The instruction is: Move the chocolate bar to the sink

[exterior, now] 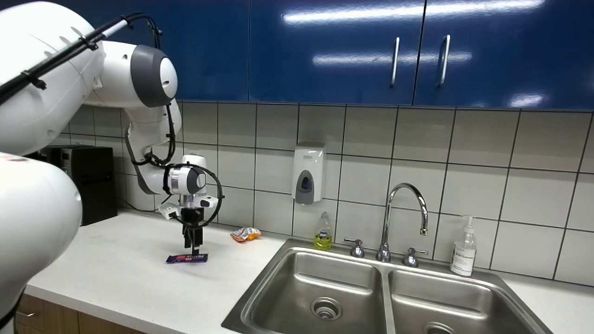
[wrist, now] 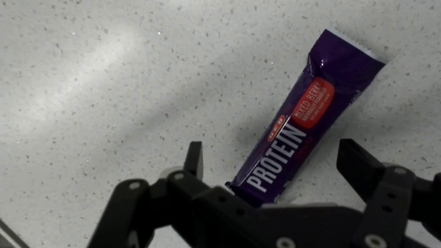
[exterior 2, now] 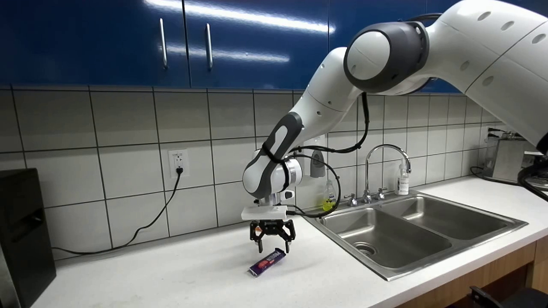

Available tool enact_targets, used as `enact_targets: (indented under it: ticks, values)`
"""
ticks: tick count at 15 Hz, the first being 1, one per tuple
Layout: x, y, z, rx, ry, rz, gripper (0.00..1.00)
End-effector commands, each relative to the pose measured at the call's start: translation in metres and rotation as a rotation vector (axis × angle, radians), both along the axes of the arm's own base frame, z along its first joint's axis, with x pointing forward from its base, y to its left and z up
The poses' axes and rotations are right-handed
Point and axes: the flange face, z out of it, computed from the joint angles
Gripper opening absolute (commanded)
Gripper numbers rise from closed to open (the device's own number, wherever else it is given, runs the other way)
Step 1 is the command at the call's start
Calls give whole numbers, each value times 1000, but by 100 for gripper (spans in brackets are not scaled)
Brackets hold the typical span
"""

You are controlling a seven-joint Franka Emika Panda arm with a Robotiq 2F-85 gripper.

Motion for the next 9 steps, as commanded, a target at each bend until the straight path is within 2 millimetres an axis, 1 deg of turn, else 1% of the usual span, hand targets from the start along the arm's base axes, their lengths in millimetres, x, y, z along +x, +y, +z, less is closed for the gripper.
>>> enact_targets:
  ticks: [1,6,9]
  values:
    - [-1,2,0,-34,-20,-47,100]
    - [1,5,-9,-45,-21,-73,100]
    - [2,6,-18,-55,-24,-83,100]
